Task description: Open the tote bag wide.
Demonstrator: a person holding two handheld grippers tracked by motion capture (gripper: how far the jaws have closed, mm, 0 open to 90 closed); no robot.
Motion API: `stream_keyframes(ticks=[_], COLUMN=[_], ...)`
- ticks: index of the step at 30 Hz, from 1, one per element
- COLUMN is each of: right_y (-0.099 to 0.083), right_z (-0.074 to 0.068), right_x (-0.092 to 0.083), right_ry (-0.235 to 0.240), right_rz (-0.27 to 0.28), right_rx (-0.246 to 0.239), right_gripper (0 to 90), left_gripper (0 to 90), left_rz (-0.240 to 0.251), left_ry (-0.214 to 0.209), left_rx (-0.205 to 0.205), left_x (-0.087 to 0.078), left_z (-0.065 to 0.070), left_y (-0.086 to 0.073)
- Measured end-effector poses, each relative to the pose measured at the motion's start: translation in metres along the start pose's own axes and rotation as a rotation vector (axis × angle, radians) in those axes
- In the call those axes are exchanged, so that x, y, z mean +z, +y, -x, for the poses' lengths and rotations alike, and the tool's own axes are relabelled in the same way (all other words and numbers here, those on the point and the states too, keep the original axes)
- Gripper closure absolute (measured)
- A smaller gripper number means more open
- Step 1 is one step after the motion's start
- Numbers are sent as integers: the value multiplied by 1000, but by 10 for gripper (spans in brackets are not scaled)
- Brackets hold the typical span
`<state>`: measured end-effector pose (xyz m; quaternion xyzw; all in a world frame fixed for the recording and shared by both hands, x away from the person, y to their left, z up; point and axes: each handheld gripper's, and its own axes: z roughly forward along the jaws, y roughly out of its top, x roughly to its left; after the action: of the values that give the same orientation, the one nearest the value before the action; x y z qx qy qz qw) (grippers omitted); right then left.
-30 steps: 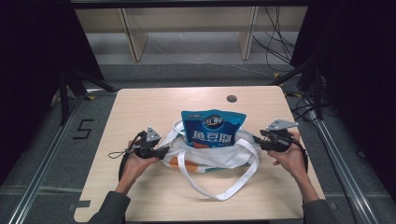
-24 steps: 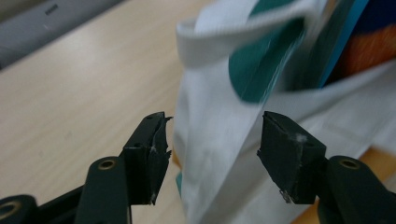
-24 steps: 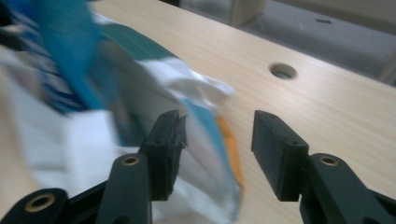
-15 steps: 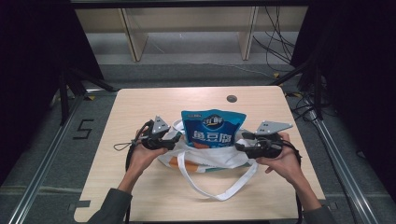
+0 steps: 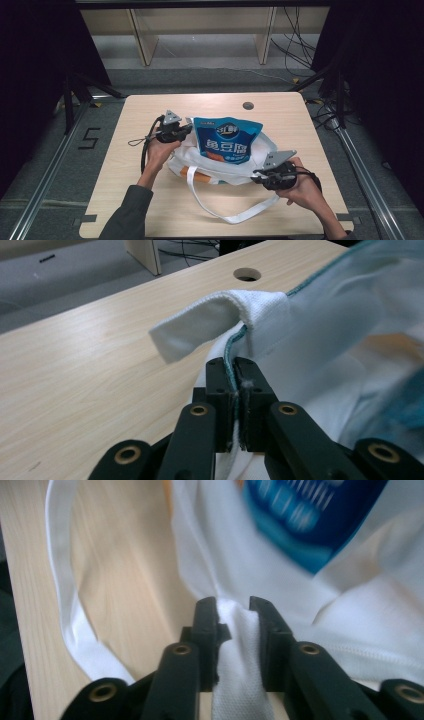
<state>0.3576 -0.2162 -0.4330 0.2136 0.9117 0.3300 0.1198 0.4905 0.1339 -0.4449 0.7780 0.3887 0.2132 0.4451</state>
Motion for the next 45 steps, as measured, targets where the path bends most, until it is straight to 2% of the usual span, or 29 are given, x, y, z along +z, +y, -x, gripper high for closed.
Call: stream_keyframes(ticks=[1, 3, 6, 7, 8, 9, 10, 12, 14, 17, 19, 21, 22, 23, 25, 26, 27, 28, 31, 33, 34, 35, 36, 37, 38, 40, 41, 43, 45], right_y=[-12, -21, -25, -25, -26, -28, -28, -30, -28, -16, -9, -2, -2, 4, 9, 10, 12, 14, 14, 14, 15, 16, 17, 19, 20, 22, 23, 25, 28], right_z=[-3, -4, -11, -14, -13, -17, -17, -17, -16, -11, -9, -8, -8, -4, 1, 6, 11, 19, 37, 48, 54, 57, 61, 63, 65, 71, 72, 74, 76], right_x=[10, 23, 40, 46, 52, 55, 55, 52, 44, 17, -4, -24, -24, -43, -55, -57, -58, -57, -43, -31, -26, -22, -17, -14, -10, -7, -7, -5, -4], right_ry=[11, 36, 40, 30, 29, 29, 29, 33, 42, 67, 88, 74, 74, 42, -29, -68, -111, -137, -178, -210, -220, -224, -232, -237, -248, -252, -247, -253, -250], right_rz=[-32, -53, -103, -129, -135, -140, -140, -145, -119, 5, 66, 141, 141, 196, 235, 246, 247, 253, 237, 229, 216, 211, 195, 184, 195, 203, 194, 214, 224], right_rx=[13, 10, 12, -5, -55, -3, -3, 0, 42, 52, 57, 55, 55, 63, 87, 79, 108, 105, 169, 181, 170, 173, 187, 216, 221, 213, 216, 222, 200], right_gripper=[775, 784, 789, 791, 809, 810, 810, 800, 776, 628, 565, 521, 521, 502, 486, 486, 486, 487, 503, 533, 533, 536, 536, 533, 526, 522, 523, 538, 617], left_gripper=[850, 850, 851, 851, 850, 849, 847, 840, 771, 627, 570, 509, 482, 468, 446, 447, 439, 438, 435, 442, 449, 453, 451, 446, 432, 369, 349, 378, 434], left_rz=[-43, -91, -191, -201, -238, -240, -240, -234, -210, -147, -110, -84, -84, -56, -38, -29, -22, -14, 15, -5, -12, -45, -59, -84, -122, -205, -219, -246, -272], left_ry=[7, 12, -1, 4, 33, 42, 42, 49, 25, -12, 0, -9, -9, -9, -1, -10, -16, 3, -33, -51, -63, -85, -95, -104, -116, -141, -139, -154, -183], left_rx=[2, -22, 13, 3, -19, -33, -33, -20, -23, -26, 6, 31, 31, 57, 75, 79, 63, 75, 71, 118, 108, 133, 134, 126, 148, 155, 135, 141, 188], left_x=[11, 24, 41, 48, 57, 61, 61, 55, 44, 23, 6, -11, -11, -27, -40, -47, -54, -60, -76, -78, -77, -72, -66, -60, -54, -44, -40, -38, -40], left_z=[-4, -10, -15, -15, -12, -11, -11, -10, -11, -6, 3, 12, 12, 21, 28, 33, 38, 40, 51, 56, 59, 61, 64, 66, 67, 69, 72, 75, 81], left_y=[-1, -3, -13, -18, -27, -30, -30, -23, -18, -9, -5, -4, -4, -5, -7, -6, -6, -4, -1, -2, -3, -6, -10, -14, -17, -25, -30, -37, -43])
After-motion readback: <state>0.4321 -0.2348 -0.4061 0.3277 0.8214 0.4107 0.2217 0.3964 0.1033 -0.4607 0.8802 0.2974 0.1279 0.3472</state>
